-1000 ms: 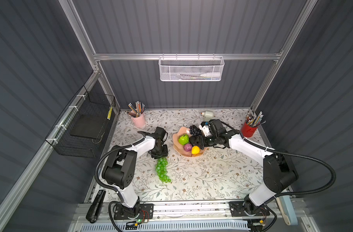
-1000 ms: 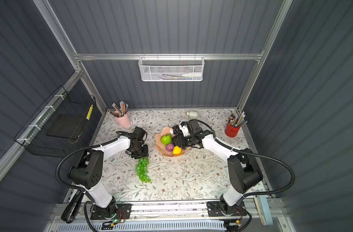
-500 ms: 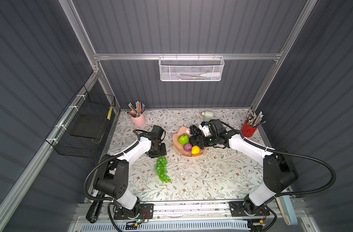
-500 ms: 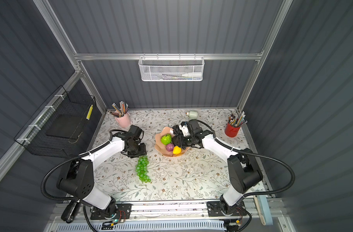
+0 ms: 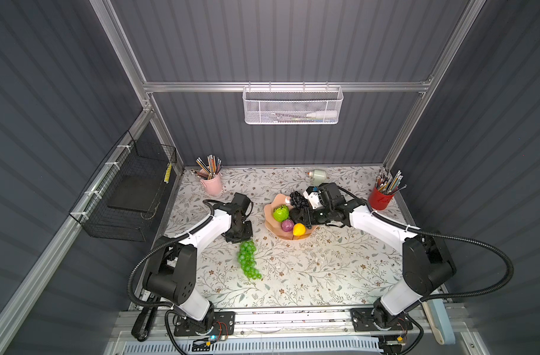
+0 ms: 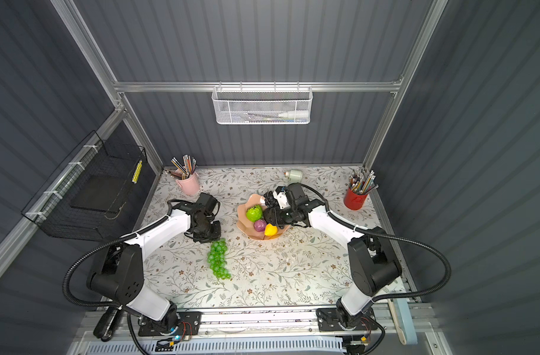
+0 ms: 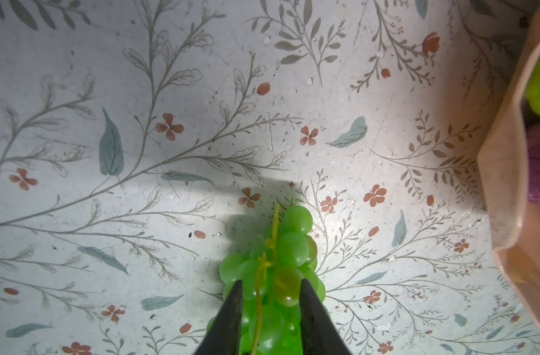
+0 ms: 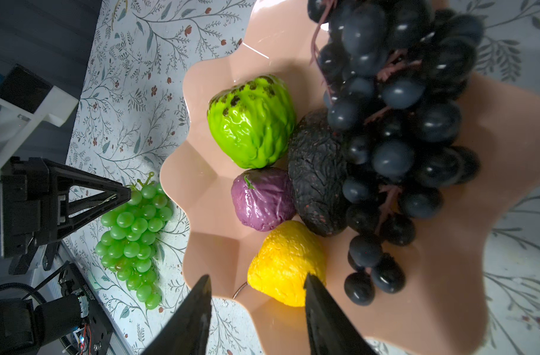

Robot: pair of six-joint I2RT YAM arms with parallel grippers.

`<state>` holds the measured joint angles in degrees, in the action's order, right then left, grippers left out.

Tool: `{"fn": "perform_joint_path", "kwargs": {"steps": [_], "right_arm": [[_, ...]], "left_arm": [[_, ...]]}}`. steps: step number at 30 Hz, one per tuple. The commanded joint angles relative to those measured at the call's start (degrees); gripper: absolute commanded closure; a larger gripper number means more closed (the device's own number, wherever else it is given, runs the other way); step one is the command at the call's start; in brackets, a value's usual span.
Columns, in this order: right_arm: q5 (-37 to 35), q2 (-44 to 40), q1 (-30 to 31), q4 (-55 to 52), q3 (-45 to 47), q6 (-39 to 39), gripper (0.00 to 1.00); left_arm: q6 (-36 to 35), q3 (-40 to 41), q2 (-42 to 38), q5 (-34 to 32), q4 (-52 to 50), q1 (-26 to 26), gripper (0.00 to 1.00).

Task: Arrange fruit in a fruit bowl
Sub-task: Pick up the fruits from the center of the table.

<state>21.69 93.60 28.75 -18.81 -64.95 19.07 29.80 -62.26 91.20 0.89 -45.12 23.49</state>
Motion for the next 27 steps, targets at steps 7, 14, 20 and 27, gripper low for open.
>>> {"fn": "perform_joint_path", "kwargs": {"steps": [7,14,20,27], "right_arm": [[0.8,0.8,0.4,0.0,-0.7,-0.1,0.49],[1.0,1.0,0.6,-0.2,-1.5,0.0,0.49],[0.5,-0.5,0.9,-0.5,-1.5,-0.1,0.49],[-1.0,-3.2,1.0,-1.1,-1.2,-1.0,0.50]], "left_arm": [[-0.1,1.0,-0.1,-1.8,0.7,-0.1,0.92],[0.3,0.0,-3.8,-5.0,-0.3,-0.1,1.00],[-0.1,-3.8,-5.9,-6.6,-4.5,0.1,1.00],[0.7,-6.3,-9.6,-5.5,-6.6,0.2,1.00]]}}
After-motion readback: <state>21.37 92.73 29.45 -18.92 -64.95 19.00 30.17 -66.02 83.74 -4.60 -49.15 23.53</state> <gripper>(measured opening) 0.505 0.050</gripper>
